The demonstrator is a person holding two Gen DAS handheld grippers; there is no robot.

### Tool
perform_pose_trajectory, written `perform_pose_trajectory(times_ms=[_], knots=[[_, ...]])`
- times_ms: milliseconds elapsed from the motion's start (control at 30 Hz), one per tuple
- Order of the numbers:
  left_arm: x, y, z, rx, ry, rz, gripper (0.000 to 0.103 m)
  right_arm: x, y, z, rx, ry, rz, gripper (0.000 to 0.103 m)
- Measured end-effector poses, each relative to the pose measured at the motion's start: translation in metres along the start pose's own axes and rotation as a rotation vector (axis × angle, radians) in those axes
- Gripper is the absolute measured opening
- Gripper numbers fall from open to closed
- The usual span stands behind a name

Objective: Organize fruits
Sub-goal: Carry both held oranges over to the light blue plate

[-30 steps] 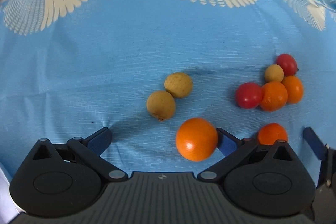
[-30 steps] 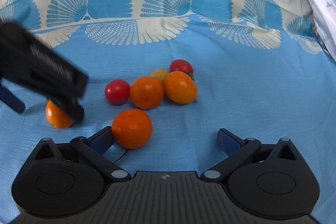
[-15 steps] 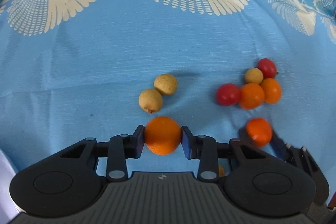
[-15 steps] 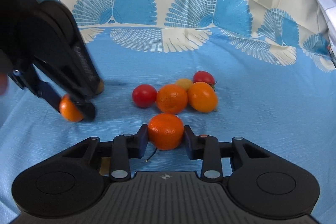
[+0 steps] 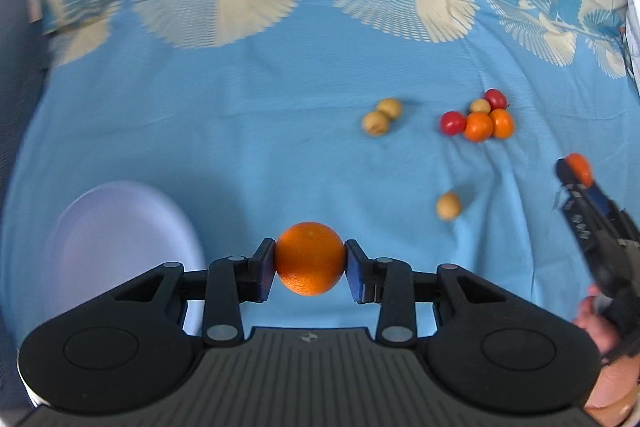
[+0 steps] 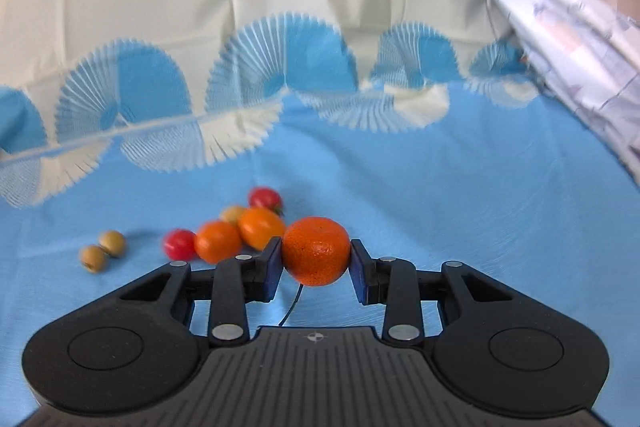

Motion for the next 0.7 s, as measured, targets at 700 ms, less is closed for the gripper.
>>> perform_pose_trajectory(times_ms=[700], knots=[[-0.124, 0.188, -0.182, -0.275, -0.101, 0.079, 0.041, -0.248, 0.221, -0.046, -0.199, 0.125, 0.545, 0.037]])
Point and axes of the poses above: each gripper's, at about its wrist camera, not at the fingertips, and x roughly the way its jaws point, y to its left, z to its top, the point moved 9 cm from there along x, roughly the way its jaws point, and after that the axes turned 7 degrees about z, right-handed, at the moved point
